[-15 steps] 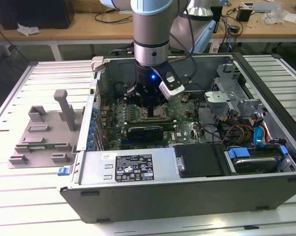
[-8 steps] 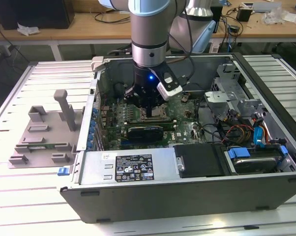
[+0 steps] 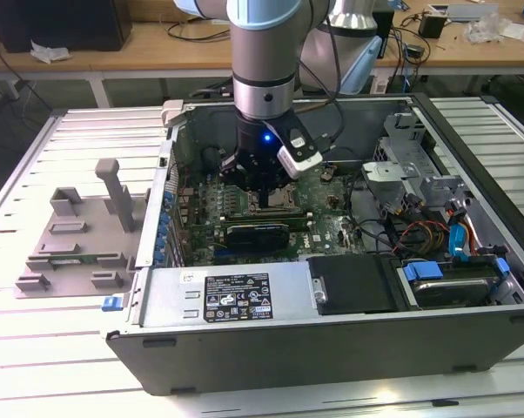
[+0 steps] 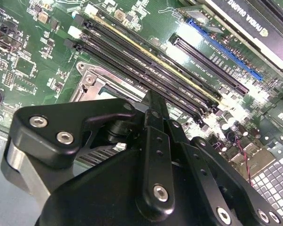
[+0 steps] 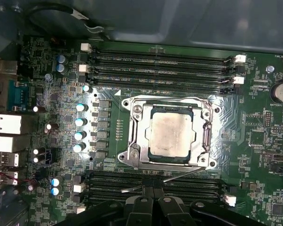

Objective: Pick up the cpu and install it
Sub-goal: 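Install the second cpu locking lever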

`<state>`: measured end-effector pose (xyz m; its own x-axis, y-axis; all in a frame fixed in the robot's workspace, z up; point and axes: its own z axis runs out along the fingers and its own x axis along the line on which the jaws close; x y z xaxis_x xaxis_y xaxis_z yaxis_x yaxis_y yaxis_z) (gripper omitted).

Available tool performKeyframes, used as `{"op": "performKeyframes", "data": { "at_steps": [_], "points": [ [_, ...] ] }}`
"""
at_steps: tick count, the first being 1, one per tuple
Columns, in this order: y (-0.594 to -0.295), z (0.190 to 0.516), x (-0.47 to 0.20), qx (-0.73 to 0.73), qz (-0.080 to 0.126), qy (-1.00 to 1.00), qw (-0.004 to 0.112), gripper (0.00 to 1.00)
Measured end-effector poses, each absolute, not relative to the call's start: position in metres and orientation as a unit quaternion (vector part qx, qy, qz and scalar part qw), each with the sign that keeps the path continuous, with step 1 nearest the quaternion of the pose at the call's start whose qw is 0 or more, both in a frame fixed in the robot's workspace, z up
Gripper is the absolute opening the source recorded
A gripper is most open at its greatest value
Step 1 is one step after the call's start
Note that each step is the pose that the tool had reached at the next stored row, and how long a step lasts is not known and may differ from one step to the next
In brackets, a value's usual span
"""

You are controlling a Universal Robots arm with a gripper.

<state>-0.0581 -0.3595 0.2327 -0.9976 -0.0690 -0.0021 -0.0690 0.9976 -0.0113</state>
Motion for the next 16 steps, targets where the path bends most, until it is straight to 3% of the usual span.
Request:
{"op": "performKeyframes", "data": {
  "at_steps": [16],
  "points": [
    [-0.361,0.224,-0.078,-0.032,0.001,0.999,0.010,0.11]
  ]
}}
